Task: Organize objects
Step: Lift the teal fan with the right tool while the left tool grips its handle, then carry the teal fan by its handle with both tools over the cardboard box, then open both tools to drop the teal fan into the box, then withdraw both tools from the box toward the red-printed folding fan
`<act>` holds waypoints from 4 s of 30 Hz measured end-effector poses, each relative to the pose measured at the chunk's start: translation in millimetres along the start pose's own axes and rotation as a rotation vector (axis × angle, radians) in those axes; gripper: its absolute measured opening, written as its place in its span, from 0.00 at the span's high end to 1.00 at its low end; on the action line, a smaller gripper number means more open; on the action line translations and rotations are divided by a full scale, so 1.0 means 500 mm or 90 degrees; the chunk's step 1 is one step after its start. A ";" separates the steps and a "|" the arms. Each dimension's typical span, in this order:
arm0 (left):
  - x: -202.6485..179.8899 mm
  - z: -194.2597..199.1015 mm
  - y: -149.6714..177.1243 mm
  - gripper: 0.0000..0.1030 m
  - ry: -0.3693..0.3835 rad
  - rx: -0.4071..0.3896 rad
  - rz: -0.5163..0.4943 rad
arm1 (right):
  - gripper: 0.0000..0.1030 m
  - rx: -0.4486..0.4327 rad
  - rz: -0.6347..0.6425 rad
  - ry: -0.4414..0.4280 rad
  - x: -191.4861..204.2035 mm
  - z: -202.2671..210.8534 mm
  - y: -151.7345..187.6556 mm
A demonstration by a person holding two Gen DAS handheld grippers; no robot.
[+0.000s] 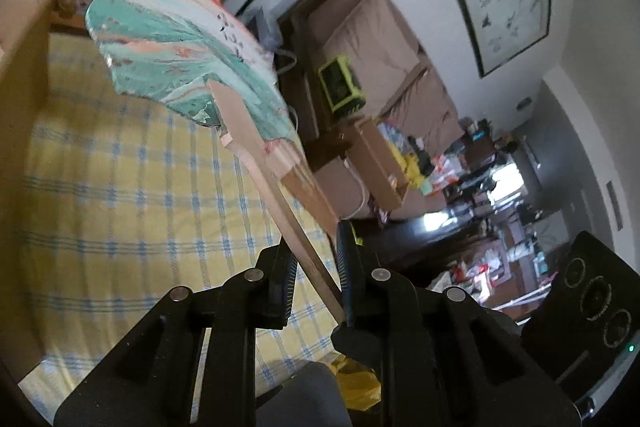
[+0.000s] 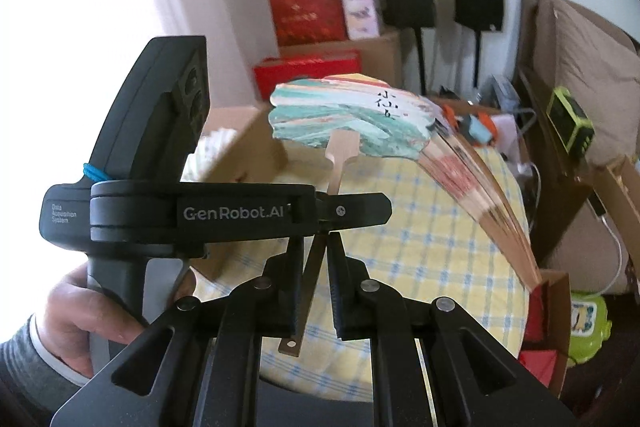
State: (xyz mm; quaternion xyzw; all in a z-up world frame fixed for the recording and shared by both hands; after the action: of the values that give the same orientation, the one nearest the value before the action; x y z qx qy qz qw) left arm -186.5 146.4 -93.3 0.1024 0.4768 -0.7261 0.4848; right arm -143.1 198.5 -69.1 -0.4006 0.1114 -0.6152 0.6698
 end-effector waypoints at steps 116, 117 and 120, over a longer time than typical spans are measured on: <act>0.316 0.280 0.029 0.18 -0.211 0.011 0.131 | 0.76 0.074 0.027 -0.059 0.113 -0.095 0.018; 0.322 0.271 0.021 0.17 -0.209 0.011 0.142 | 0.76 0.075 0.026 -0.059 0.112 -0.095 0.020; 0.337 0.240 -0.003 0.17 -0.216 0.019 0.153 | 0.76 0.076 0.025 -0.056 0.109 -0.095 0.023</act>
State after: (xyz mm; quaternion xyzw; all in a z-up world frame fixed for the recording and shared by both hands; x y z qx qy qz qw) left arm -235.6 -50.7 -132.2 0.0420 0.3619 -0.6768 0.6396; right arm -153.4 128.8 -89.2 -0.3839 0.0529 -0.5892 0.7090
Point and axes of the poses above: each gripper's, at about its wrist camera, not at the fingertips, and z roughly against the way its jaws point, x to its left, y to its underside, the point moved 8 cm from there along -z, roughly the way its jaws point, and after that the axes turned 13 degrees about -z, right-handed, at the moved point
